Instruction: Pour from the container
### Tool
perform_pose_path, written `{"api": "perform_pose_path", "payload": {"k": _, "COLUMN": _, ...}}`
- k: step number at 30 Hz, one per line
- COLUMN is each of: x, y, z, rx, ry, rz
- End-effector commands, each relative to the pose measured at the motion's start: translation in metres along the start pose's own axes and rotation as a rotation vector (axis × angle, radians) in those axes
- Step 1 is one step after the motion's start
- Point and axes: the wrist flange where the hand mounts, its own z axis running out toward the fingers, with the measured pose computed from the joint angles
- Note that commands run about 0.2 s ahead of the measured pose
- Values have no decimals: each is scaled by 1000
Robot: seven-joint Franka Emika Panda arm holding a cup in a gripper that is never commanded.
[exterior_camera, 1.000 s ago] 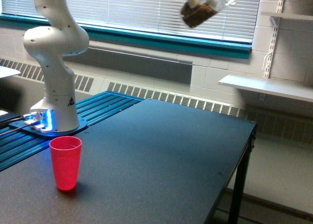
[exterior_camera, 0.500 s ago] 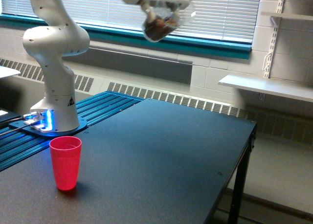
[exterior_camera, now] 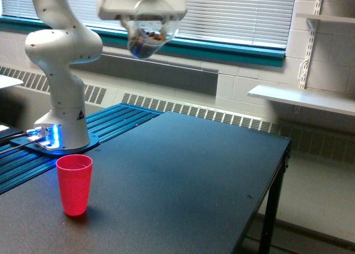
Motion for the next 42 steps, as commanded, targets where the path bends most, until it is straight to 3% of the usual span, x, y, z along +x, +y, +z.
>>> {"api": "perform_pose_path", "payload": {"k": 1, "x": 1, "y": 29, "z": 11, "rx": -25, "ry": -5, "rz": 139}}
{"api": "perform_pose_path", "payload": {"k": 19, "x": -1, "y": 89, "z": 45, "rx": -95, "ry": -61, "rz": 410}}
{"api": "perform_pose_path", "payload": {"k": 42, "x": -14, "y": 143, "z": 82, "rx": -153, "ry": -133, "rz": 520}}
